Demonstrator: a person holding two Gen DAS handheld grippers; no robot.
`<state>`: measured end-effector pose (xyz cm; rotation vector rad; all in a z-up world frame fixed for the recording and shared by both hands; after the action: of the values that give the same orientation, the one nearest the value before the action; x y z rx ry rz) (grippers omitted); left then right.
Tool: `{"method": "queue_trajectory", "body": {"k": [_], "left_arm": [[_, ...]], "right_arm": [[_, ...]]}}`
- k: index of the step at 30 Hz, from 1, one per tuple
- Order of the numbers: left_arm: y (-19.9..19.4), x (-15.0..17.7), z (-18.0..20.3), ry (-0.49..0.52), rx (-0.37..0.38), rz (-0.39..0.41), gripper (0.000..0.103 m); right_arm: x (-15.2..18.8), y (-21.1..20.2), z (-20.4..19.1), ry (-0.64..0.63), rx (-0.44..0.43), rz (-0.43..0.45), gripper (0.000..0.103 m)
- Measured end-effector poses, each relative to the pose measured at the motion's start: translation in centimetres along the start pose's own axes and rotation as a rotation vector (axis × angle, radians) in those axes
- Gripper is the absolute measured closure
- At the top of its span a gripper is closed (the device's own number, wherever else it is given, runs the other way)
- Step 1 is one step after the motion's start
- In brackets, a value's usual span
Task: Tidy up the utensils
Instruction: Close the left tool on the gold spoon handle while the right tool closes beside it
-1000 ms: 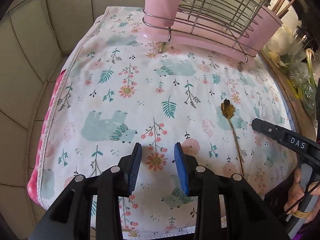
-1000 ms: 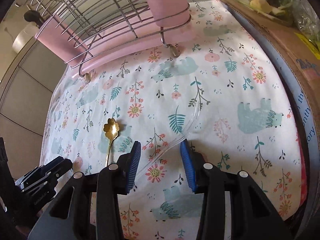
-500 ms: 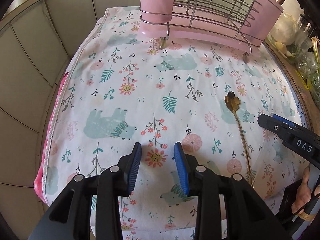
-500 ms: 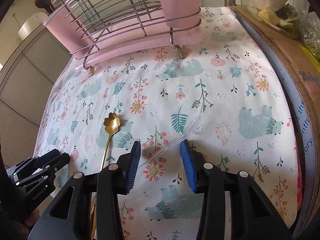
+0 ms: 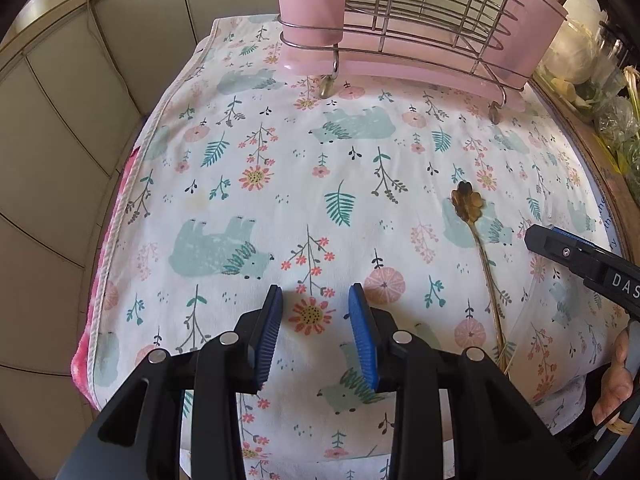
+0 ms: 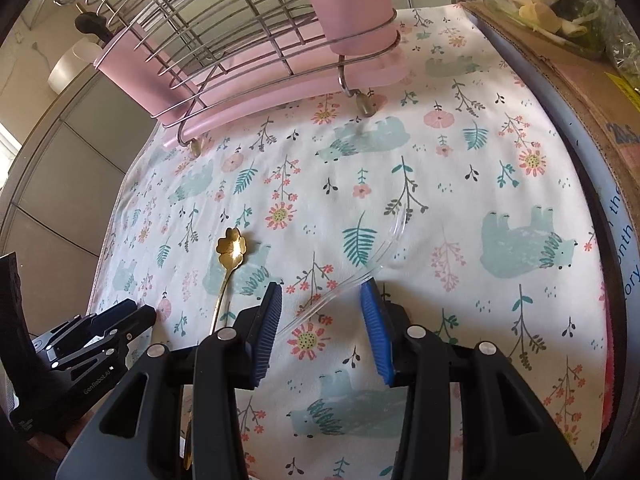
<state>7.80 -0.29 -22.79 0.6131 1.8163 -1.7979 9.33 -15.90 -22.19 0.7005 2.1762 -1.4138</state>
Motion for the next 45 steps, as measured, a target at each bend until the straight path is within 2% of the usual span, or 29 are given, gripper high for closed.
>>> {"method": "queue_trajectory", "body": {"k": [7, 10, 14, 18, 23, 27, 29, 34, 39, 43, 44, 45], "left_arm": [[0.1, -0.3, 0.0, 0.011, 0.004, -0.014, 0.07], [0.0, -0.5, 0.0, 0.019, 0.029, -0.025, 0.069], [0.1, -1.0, -0.4, -0.059, 0.111, -0.07, 0.069], [-0.7, -2.5, 0.1, -0.113, 0.187, -0.073, 0.069], [-1.1, -3.8, 3.2, -0.063, 0.278, -0.098, 0.069], [0.3, -4.3, 6.2, -0.04, 0.348, -0.176, 0.07], [1.4, -4.5, 7.1, -0.022, 0.338, -0.201, 0.07], [4.4, -4.6, 8.6, -0.019, 0.302, -0.281, 0.071], [5.0, -5.4, 9.7, -0.012, 0.254, -0.287, 0.07], [5.0, -5.1, 10.7, 0.051, 0.188, -0.263, 0.07], [5.0, -5.0, 10.9, 0.081, 0.172, -0.247, 0.071], [5.0, -4.9, 11.1, 0.112, 0.149, -0.23, 0.079]], "right_arm": [[0.0, -0.2, -0.2, -0.009, -0.006, -0.001, 0.061], [-0.1, -0.3, -0.2, -0.003, -0.029, -0.005, 0.061], [-0.1, -0.4, 0.2, 0.026, -0.063, -0.034, 0.061], [-0.7, -0.7, 1.3, 0.155, -0.11, -0.075, 0.061], [-2.3, -1.5, 3.4, 0.227, -0.061, -0.046, 0.061], [-2.2, -1.4, 3.0, 0.282, -0.105, -0.08, 0.061], [-2.1, -1.6, 2.6, 0.295, -0.12, -0.085, 0.061], [-1.9, -1.9, 2.6, 0.287, -0.089, -0.093, 0.061], [-1.9, -1.7, 3.1, 0.291, -0.086, -0.105, 0.061], [-1.8, -1.5, 3.1, 0.305, -0.09, -0.114, 0.061], [-1.8, -1.6, 3.2, 0.312, -0.089, -0.114, 0.061], [-1.8, -1.6, 3.2, 0.321, -0.093, -0.114, 0.061]]}}
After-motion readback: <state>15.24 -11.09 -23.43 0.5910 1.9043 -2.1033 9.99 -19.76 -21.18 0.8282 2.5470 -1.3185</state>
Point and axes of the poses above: each gripper's, at about its wrist camera, not at the fingertips, and y roughly the way its jaws point, z to its right, x to its underside, the point moved 9 cm from there along y, roughly the way its jaws point, and after that the axes turned 14 degrees about z, right-handed, at the moved point
